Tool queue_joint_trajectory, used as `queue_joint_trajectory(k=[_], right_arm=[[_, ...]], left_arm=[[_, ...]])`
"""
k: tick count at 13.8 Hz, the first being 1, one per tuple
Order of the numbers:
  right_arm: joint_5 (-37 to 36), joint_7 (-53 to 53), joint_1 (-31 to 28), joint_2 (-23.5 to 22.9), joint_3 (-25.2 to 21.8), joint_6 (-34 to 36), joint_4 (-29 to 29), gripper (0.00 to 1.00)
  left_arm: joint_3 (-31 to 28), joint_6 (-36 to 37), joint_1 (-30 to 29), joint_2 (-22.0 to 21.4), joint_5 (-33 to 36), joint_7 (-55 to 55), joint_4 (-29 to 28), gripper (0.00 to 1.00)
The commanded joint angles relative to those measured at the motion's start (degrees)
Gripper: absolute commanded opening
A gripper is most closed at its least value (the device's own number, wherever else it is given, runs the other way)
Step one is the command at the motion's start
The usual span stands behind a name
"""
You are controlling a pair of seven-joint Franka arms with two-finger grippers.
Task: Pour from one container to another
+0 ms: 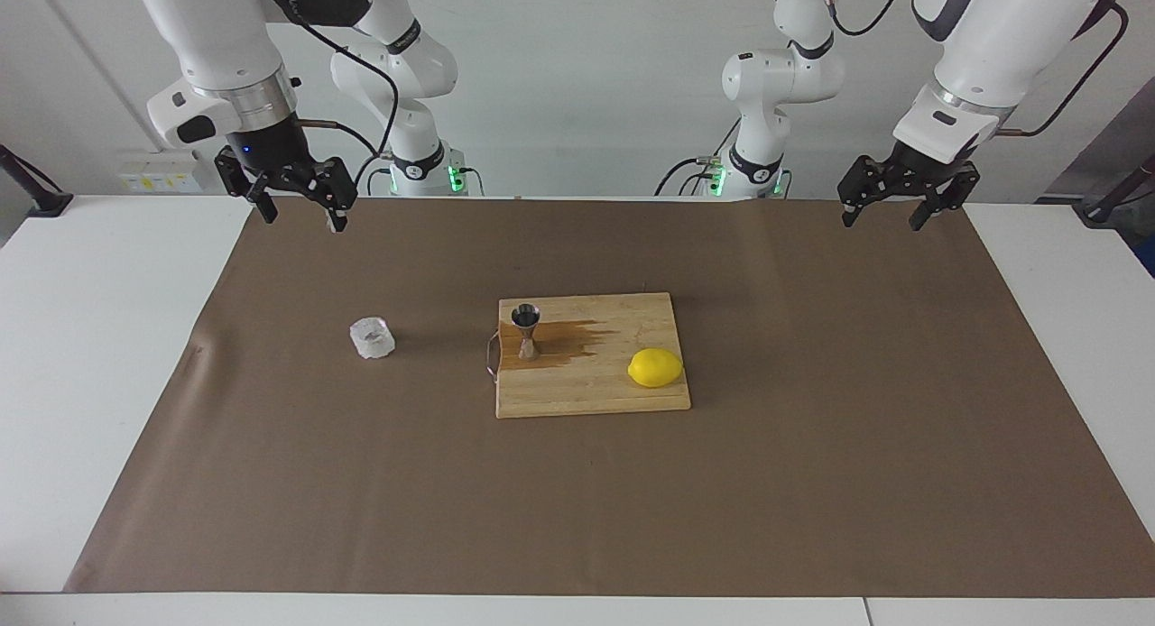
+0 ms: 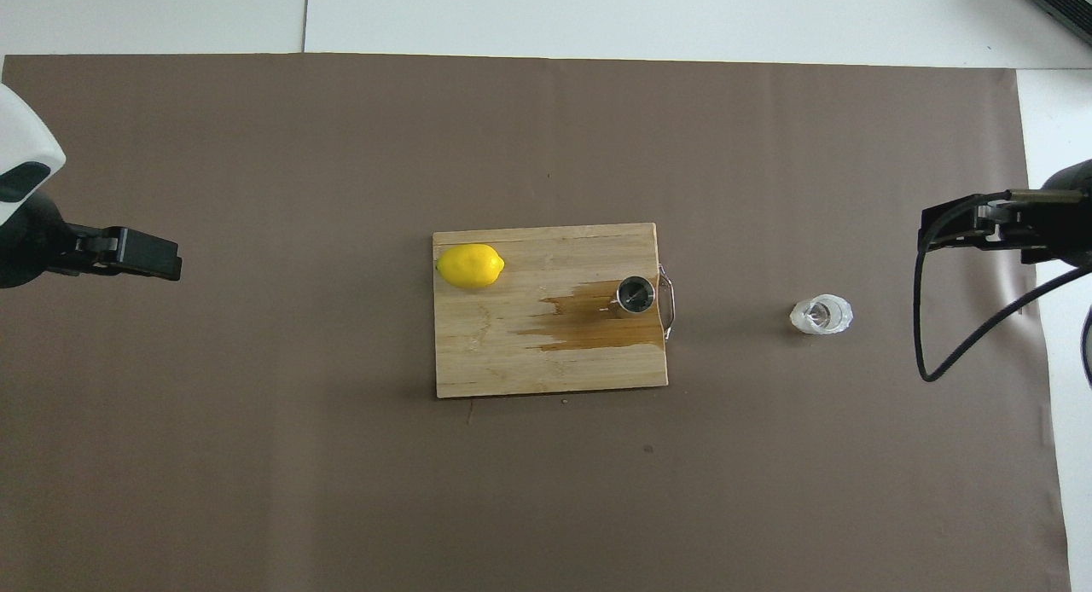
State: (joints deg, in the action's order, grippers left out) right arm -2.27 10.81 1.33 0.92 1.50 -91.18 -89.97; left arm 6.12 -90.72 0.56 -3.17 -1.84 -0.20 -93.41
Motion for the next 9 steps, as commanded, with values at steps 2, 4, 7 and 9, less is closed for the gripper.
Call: queue_joint_trajectory(k=[2,4,7,9], right_arm=[[-0.1,0.8,0.0,1.4,0.3,0.0,-2.0,1.00],[-0.1,0.7,-0.1,1.4,0.3,-0.1,-2.0,1.00],[-0.1,0.8,0.1,1.9,0.3,-0.3,-2.7,1.00],[-0.1,0.5,0.1,1.9,0.3,-0.1,-2.8,1.00]], left_arm=[[-0.4,-0.4,0.1,-1.7,-0.4,0.5,-1.9,1.00],[-0.4,-0.4,0.1,-1.7,-0.4,0.5,-2.0,1.00],[-0.4,-0.4,0.1,-1.7,-0.4,0.5,-1.9,1.00],[-0.4,-0.4,0.1,-1.7,-0.4,0.5,-2.0,1.00]])
